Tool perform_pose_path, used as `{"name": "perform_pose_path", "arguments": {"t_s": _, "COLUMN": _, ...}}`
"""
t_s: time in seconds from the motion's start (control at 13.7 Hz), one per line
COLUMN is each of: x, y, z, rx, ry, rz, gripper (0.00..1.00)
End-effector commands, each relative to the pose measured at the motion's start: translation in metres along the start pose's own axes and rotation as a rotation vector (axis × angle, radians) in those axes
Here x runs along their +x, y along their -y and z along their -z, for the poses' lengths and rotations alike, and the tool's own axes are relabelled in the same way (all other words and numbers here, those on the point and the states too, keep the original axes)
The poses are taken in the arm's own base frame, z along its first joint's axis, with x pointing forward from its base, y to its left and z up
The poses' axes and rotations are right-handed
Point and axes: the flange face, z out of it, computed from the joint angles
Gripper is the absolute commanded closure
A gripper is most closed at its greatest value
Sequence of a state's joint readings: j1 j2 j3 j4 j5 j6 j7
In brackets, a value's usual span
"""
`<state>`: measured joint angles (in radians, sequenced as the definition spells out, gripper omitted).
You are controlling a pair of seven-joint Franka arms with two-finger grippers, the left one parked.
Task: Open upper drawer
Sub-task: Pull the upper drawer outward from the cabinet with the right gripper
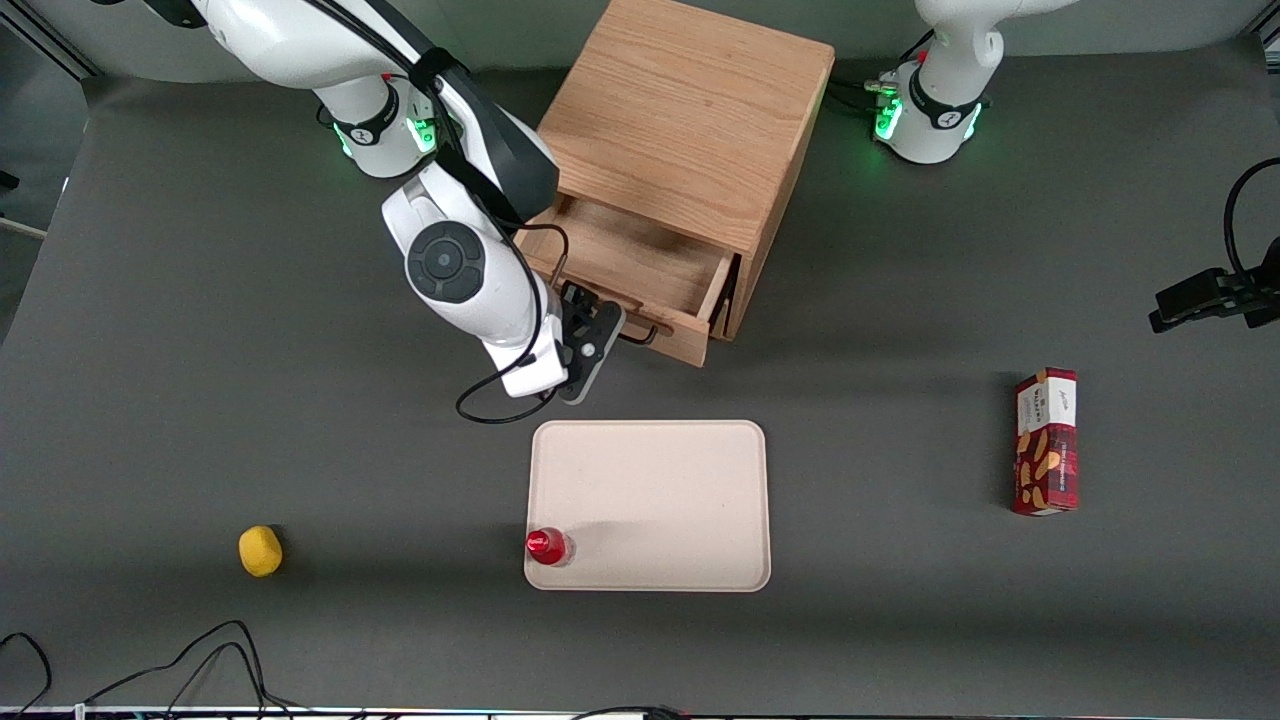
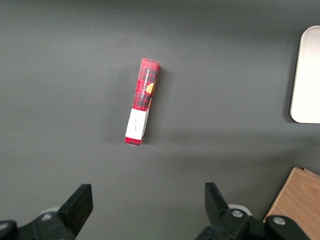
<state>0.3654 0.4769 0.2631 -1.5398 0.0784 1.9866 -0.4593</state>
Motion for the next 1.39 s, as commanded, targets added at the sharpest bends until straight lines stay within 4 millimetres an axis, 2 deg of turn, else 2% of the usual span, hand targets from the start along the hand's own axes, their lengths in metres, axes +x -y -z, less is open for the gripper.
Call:
{"name": "perform_pose_path", "arguments": {"t_s": 0.0, "x": -0.001, "y": -0.016, "z": 0.009, "rx": -0.021, "ry": -0.016, "rz": -0.004, "gripper": 0.0}}
{"name": "perform_pose_path", "arguments": {"t_s": 0.37, "x": -0.007, "y": -0.037, "z": 0.019, "rx": -0.041, "ry": -0.032, "rz": -0.024, "gripper": 0.0}}
{"name": "perform_pose_path", "arguments": {"t_s": 1.32, "x": -0.005, "y": -0.057, "z": 0.032, "rx": -0.071, "ry": -0.145, "rz": -0.072, "gripper": 0.0}}
